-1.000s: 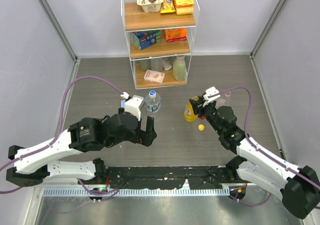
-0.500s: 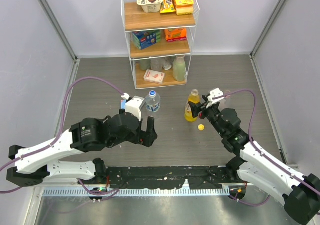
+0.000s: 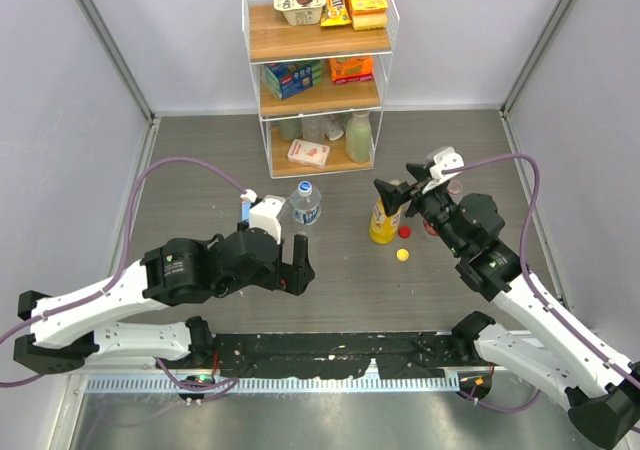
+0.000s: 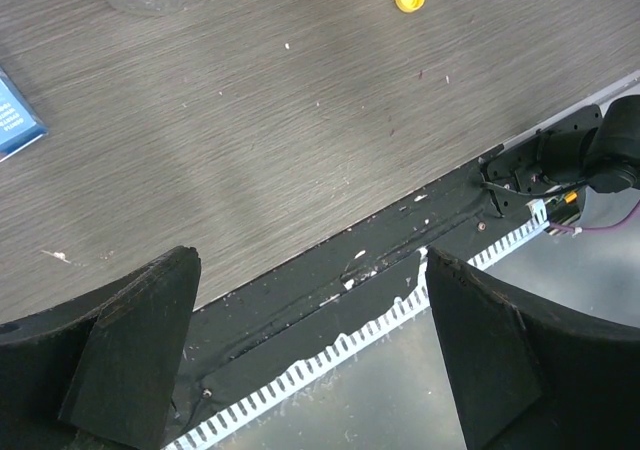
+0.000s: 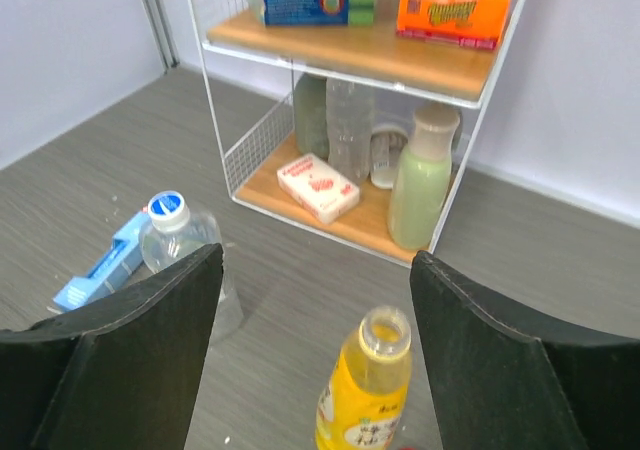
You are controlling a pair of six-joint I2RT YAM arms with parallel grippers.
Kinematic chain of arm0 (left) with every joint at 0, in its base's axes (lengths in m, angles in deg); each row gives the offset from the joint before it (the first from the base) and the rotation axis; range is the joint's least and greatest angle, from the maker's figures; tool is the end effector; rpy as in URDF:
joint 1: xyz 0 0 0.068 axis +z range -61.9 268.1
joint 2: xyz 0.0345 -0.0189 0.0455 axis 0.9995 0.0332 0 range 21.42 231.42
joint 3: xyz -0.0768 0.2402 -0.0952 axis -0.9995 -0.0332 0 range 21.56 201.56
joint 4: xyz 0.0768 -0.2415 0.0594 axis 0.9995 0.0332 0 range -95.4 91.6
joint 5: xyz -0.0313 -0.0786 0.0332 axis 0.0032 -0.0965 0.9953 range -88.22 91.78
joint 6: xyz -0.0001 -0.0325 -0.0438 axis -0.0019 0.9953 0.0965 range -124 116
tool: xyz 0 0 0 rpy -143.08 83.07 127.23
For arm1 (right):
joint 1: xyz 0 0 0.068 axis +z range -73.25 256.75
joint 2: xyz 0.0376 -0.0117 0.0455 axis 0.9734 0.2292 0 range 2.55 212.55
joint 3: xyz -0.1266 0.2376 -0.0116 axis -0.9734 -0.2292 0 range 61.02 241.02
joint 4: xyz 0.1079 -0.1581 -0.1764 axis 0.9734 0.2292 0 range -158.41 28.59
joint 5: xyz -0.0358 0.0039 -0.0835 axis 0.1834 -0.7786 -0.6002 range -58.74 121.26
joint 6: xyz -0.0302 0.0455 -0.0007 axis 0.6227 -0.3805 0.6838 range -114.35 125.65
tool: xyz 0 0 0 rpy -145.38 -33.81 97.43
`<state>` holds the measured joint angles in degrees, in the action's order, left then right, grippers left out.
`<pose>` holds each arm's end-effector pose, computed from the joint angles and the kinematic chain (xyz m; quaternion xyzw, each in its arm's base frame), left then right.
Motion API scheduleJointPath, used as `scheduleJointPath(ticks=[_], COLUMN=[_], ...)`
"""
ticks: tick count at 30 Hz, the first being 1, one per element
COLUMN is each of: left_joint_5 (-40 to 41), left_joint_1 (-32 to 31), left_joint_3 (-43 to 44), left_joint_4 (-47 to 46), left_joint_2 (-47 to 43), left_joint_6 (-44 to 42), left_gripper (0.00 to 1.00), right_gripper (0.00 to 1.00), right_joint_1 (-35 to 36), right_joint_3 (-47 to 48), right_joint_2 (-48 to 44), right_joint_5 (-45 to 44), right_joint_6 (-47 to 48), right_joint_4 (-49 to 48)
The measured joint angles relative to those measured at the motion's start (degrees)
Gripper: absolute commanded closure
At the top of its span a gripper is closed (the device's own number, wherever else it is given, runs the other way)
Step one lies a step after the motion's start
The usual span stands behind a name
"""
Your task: Unscrew the bottle caps
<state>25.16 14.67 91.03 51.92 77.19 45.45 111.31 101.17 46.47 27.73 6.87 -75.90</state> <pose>0.0634 -0.1626 0.3709 0.1089 0.8971 -0.2497 0.3479 0.1576 0.1058 0.3452 -0.1886 0.6574 0.1891 0.7047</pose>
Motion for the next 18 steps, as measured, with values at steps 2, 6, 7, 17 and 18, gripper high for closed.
scheduleJointPath(ticks=[2, 6, 7, 17, 18], left_joint_5=[0.02, 0.46, 0.74, 3.45, 3.45], left_joint_1=[0.00, 0.00, 0.00, 0.02, 0.02], left_joint_3=[-0.04, -0.04, -0.04, -0.98, -1.62], left_joint_4=[0.09, 0.59, 0.83, 7.13, 7.48], left_joint_2=[-0.35, -1.11, -1.18, -1.20, -1.25], left_joint_6=[0.31, 1.51, 1.77, 9.07, 10.03], left_gripper=[0.01, 0.00, 0.00, 0.00, 0.00], right_gripper=[0.16, 0.15, 0.15, 0.08, 0.08], right_joint_1=[-0.02, 0.00, 0.00, 2.21, 2.97], right_joint_3=[2.47, 6.95, 7.87, 19.08, 20.02], right_joint_2=[0.59, 2.95, 3.80, 16.28, 17.70], right_joint_5=[0.57, 3.13, 4.11, 10.12, 10.12], right_joint_6=[-0.07, -0.33, -0.63, -4.52, -4.46], right_joint_4=[0.94, 2.99, 3.32, 9.81, 10.32])
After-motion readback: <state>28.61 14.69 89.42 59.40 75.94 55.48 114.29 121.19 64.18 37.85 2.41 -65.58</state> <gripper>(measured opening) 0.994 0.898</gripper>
